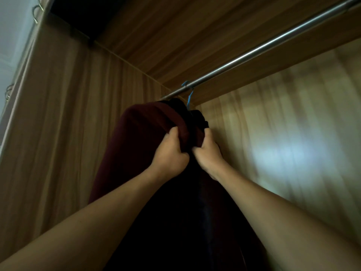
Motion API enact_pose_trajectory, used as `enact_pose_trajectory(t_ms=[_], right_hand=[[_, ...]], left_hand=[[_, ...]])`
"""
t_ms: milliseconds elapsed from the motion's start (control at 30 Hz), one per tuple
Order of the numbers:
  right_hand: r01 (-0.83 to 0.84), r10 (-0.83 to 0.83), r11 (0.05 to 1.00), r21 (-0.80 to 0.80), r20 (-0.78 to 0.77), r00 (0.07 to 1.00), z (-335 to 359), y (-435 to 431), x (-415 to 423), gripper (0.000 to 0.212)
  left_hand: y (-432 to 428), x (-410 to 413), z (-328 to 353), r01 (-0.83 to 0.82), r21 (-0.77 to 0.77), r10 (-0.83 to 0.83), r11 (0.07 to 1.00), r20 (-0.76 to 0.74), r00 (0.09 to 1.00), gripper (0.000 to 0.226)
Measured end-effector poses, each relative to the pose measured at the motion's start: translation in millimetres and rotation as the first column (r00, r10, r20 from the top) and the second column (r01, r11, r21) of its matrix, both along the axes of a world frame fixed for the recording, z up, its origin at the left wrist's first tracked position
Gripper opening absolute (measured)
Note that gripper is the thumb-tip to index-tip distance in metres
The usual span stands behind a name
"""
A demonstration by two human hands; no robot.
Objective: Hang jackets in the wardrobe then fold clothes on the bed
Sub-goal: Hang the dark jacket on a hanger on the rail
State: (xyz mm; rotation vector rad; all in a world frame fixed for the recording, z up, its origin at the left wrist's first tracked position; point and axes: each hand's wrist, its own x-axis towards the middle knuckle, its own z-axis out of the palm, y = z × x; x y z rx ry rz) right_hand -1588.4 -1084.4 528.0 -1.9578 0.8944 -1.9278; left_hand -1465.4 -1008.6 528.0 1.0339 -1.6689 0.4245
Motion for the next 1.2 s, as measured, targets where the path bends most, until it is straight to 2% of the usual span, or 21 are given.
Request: enact_pose_trajectory(t_ms=[67,167,233,300,433,567,733,867,1000,1100,1200], right_hand=[[0.045,-0.045,0.999,0.013,0.020,0.999,-13,-10,-10,0.078],[0.162,-0.168,0.983,0.081,0.070,0.983,-21,-25,-28,0.080],[0.213,-0.230,0.968,0.135,0.125,0.965,-21,-33,-38,0.077],[0.226,-0.257,0.958,0.177,0.178,0.950,-19,-38,-43,0.069],[0.197,-0.253,0.953,0.228,0.247,0.935,-13,-46,-46,0.042],[0.069,-0.149,0.974,0.216,0.379,0.914,2,-45,-48,0.045],[-0.058,0.021,0.992,0.111,0.302,0.953,43,-33,-16,0.059],[-0.103,0.089,0.991,0.090,0.152,0.984,39,-42,11,0.065],[-0.048,0.037,0.991,0.121,0.094,0.995,-1,-47,7,0.062],[-0.005,-0.008,0.992,0.123,0.106,0.994,-20,-52,-4,0.067],[0.023,-0.038,0.991,0.130,0.119,0.992,-33,-41,-15,0.074]], left_hand=[[-1,16,-2,-0.001,0.018,0.002,1.000,-0.083,0.997,0.055],[-4,29,-12,-0.009,0.090,0.018,0.996,-0.103,0.995,0.053],[-6,30,-16,-0.043,0.046,0.050,0.998,-0.151,0.987,0.049],[-8,27,-14,-0.133,-0.009,0.129,0.991,-0.181,0.975,0.059],[-12,22,-6,-0.193,-0.070,0.178,0.979,-0.182,0.967,0.087],[-10,23,13,-0.169,0.006,0.168,0.986,-0.151,0.974,0.081],[-9,16,29,-0.102,0.134,0.110,0.986,-0.052,0.993,0.070],[-7,8,25,-0.010,0.155,0.012,0.988,-0.016,1.000,0.066],[-14,8,-17,-0.018,0.211,0.001,0.977,0.079,0.997,0.066],[-19,14,-35,-0.054,0.182,0.045,0.982,0.053,0.998,0.072],[-20,15,-25,-0.072,0.182,0.076,0.981,-0.014,0.997,0.078]])
